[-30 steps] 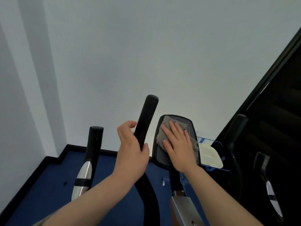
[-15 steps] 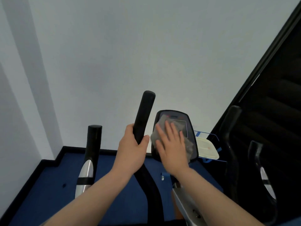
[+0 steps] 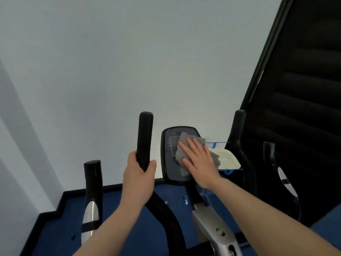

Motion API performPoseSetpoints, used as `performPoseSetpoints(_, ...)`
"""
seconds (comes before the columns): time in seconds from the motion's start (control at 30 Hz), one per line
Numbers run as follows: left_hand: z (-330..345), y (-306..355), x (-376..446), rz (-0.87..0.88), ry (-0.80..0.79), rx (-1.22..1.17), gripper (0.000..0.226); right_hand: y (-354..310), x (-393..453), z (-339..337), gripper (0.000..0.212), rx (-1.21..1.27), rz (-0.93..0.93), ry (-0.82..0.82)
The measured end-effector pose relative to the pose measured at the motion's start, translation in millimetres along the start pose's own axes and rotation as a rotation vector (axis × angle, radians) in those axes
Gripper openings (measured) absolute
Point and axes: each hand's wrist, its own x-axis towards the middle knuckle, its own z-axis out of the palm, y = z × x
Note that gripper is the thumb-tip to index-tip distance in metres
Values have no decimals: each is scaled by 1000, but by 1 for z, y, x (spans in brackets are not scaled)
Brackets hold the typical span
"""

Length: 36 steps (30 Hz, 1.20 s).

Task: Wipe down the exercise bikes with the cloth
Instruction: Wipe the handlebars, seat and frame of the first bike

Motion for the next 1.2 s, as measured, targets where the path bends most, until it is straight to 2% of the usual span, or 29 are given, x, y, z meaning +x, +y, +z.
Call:
performPoseSetpoints(0.03, 0, 0, 0, -2, 1, -4, 21, -8, 10, 1, 54, -15, 152, 56)
performPoseSetpoints(0.07, 0, 0, 0, -6, 3, -9, 21, -19, 14, 3, 55, -33, 214, 82)
performPoseSetpoints(0.1, 0, -1, -1, -5, 4, -14, 21, -27, 10, 6, 55, -45, 177, 81)
performPoseSetpoints(0.2, 1, -2, -2, 4, 7, -13, 20, -15, -23, 12, 54, -71, -262, -39)
performPoseSetpoints(0.23, 2, -2, -3, 9, 12, -16, 19, -4, -26, 8, 54, -71, -327, -77)
performPoseSetpoints(0.3, 3, -1, -2, 25, 21, -16, 20, 1, -10, 3, 54, -75, -226, -42)
performPoseSetpoints(0.37, 3, 1, -2, 23, 28, -16, 22, -20, 12, 8, 54, -67, 58, 78)
performPoseSetpoints(0.4, 2, 1, -2, 23, 29, -18, 23, -34, 18, 12, 55, -66, 141, 115)
performPoseSetpoints(0.43, 2, 2, -2, 23, 27, -21, 24, -45, 17, 17, 56, -83, 143, 136)
performPoseSetpoints(0.47, 2, 2, -3, 24, 24, -22, 23, -49, 10, 22, 56, -102, 68, 142)
performPoseSetpoints(0.57, 2, 1, -2, 27, 25, -17, 20, -21, -17, 22, 54, -149, -322, 51)
performPoseSetpoints(0.6, 2, 0, -2, 24, 32, -16, 19, -7, -16, 17, 53, -149, -358, 37)
performPoseSetpoints(0.63, 2, 0, -2, 22, 35, -14, 20, 2, -10, 13, 53, -135, -287, 43)
performPoseSetpoints(0.7, 2, 0, -2, 23, 40, -10, 21, 1, 17, 8, 54, -89, 51, 124)
performPoseSetpoints(0.77, 2, 0, -2, 25, 47, -11, 22, -27, 48, 8, 56, -24, 358, 200)
performPoseSetpoints(0.8, 2, 0, -2, 26, 46, -11, 22, -44, 56, 10, 57, -4, 430, 213)
performPoseSetpoints(0.83, 2, 0, -2, 25, 41, -12, 21, -58, 58, 16, 57, -13, 409, 228)
performPoseSetpoints(0.87, 2, 1, -2, 24, 36, -14, 20, -66, 52, 21, 57, -35, 296, 221)
performPoseSetpoints(0.97, 2, 1, -1, 29, 37, -28, 19, -42, 20, 16, 55, -71, -215, 74)
performPoseSetpoints(1.0, 3, 1, -2, 30, 45, -29, 18, -25, 20, 11, 54, -83, -303, 26)
performPoseSetpoints(1.03, 4, 1, -3, 27, 52, -27, 19, -12, 26, 5, 54, -99, -294, 8)
performPoseSetpoints(1.07, 4, 1, -4, 24, 56, -27, 22, -6, 38, -1, 53, -108, -187, 29)
performPoseSetpoints(1.13, 4, 3, -6, 24, 53, -30, 24, -15, 65, -7, 53, -62, 154, 120)
performPoseSetpoints(1.17, 4, 4, -5, 21, 46, -27, 23, -29, 74, -6, 54, -33, 248, 145)
performPoseSetpoints(1.2, 3, 4, -5, 18, 38, -22, 22, -43, 75, -2, 54, -26, 253, 151)
